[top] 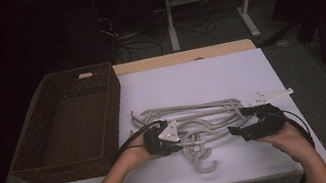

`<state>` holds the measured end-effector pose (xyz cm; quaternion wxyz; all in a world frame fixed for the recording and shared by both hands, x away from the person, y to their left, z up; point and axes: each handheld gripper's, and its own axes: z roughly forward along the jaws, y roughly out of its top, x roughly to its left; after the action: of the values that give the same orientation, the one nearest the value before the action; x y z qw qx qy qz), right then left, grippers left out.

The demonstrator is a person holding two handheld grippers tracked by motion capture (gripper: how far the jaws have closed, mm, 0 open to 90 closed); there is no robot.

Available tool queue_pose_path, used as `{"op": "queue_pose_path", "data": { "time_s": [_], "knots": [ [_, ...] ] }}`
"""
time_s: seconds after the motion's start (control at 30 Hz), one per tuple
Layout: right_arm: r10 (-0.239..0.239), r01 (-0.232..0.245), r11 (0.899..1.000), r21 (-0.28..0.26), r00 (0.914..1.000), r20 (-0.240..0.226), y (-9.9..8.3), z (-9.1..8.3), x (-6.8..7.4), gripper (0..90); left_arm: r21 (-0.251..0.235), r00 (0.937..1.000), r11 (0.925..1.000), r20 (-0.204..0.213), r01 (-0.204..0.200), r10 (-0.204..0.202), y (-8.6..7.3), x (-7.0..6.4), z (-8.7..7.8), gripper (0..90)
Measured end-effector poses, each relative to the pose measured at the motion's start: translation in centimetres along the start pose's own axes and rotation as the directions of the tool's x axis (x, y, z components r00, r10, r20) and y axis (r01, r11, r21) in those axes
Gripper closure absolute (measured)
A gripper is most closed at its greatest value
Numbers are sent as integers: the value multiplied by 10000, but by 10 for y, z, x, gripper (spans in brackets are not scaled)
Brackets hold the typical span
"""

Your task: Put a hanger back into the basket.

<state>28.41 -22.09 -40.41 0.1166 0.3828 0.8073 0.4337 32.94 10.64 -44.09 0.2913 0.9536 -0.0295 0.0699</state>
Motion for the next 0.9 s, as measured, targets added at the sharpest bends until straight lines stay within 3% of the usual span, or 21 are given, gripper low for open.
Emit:
{"op": "queue_pose_path", "data": {
  "time_s": [0.27,0.47,0.7,0.9],
  "knots": [
    [-52,53,9997,-232,10000,47,3,-6,1,162,-315,9971,9967,-130,-752,748,6,-10,-10,803],
    [-76,78,9992,-391,10000,62,6,-8,1,161,-822,9944,9915,-382,-1011,983,8,-13,-20,816],
    [-57,67,9973,-738,9999,135,10,-13,1,162,-1639,9967,9841,-535,-689,609,8,-9,-34,824],
    [-60,82,9955,-946,9997,227,12,-17,0,161,-1840,9984,9825,-540,-278,181,6,-5,-39,825]
  ]
}}
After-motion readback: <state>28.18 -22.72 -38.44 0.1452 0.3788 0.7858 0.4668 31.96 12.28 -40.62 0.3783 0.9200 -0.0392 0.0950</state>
